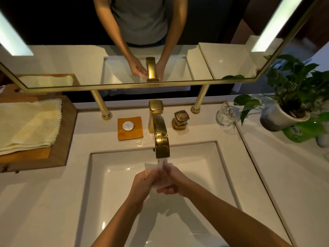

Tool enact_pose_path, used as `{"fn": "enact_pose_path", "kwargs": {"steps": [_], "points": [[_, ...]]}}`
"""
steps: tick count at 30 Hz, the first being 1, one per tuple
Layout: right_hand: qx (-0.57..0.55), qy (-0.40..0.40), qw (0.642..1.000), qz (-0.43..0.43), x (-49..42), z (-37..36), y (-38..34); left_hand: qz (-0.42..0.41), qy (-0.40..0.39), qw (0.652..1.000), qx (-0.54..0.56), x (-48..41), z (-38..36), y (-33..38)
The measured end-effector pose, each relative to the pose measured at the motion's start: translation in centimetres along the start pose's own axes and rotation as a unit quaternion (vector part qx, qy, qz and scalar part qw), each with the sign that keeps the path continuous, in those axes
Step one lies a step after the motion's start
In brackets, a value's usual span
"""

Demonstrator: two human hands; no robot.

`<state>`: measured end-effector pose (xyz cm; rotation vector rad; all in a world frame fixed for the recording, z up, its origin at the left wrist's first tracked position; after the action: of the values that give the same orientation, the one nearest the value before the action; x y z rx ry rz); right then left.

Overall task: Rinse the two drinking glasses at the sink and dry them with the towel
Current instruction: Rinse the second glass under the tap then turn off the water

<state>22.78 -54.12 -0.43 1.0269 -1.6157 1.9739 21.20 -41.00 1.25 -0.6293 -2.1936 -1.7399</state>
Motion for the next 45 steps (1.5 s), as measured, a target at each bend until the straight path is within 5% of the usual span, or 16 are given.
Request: {"fn": "enact_pose_path", "kwargs": {"steps": [5, 8, 12, 15, 18, 22, 26, 30, 35, 38, 41, 45], "points": [[0.125, 0.139, 0.972, 0.139, -0.8, -0.8, 0.8, 0.075, 0.066, 0.991, 0.087, -0.7, -0.1, -0.7], [0.234, 0.121, 0.942, 0.208, -0.7, -0.9, 1.2, 0.199, 0.031, 0.965, 0.169, -1.3, 0.7, -0.3], [0.001, -0.031, 0.992, 0.121, -0.3, 0.1, 0.8, 0.235, 0.046, 0.94, 0.243, -1.8, 1.6, 0.3], [-0.19, -0.11, 0.974, 0.061, -0.3, 1.0, 0.8, 0.255, 0.047, 0.906, 0.335, -1.7, 1.2, 0.2], [-0.139, -0.112, 0.982, 0.063, 0.2, 1.9, 0.2, 0.265, 0.054, 0.894, 0.357, -1.7, 1.0, -0.2], [0.089, -0.056, 0.99, 0.097, 0.5, 2.3, -0.7, 0.297, 0.059, 0.894, 0.331, -1.5, 0.8, -1.3], [0.049, 0.032, 0.991, 0.121, -0.2, 2.1, -2.6, 0.278, 0.052, 0.867, 0.411, -1.7, -0.3, -1.6], [0.103, -0.104, 0.983, 0.113, 0.6, 3.1, -3.4, 0.245, 0.055, 0.903, 0.349, -2.3, 0.0, -0.5], [0.156, 0.05, 0.981, 0.103, -0.7, 2.3, -2.5, 0.212, 0.083, 0.904, 0.363, -1.6, -1.3, -1.8], [0.152, 0.019, 0.988, -0.011, -0.6, 2.6, -2.1, 0.073, 0.02, 0.987, 0.139, -0.8, -1.3, -1.1], [0.067, -0.089, 0.993, -0.044, 1.0, 3.1, -0.7, -0.019, -0.026, 0.998, -0.045, -0.7, -0.6, -0.8], [0.158, 0.092, 0.976, 0.123, 0.2, 0.7, 0.5, 0.024, 0.034, 0.999, -0.021, -0.7, -0.7, 0.0]]}}
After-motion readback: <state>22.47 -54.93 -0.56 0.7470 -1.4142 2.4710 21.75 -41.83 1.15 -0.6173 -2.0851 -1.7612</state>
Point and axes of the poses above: each hand's wrist, its own x-axis away from the middle knuckle, its own z-axis out of the back of the hand, y = z × x, the point moved 1 cm from there along -x, towards the middle knuckle, and after that the axes turned 12 degrees about x, right-handed, at the moved point
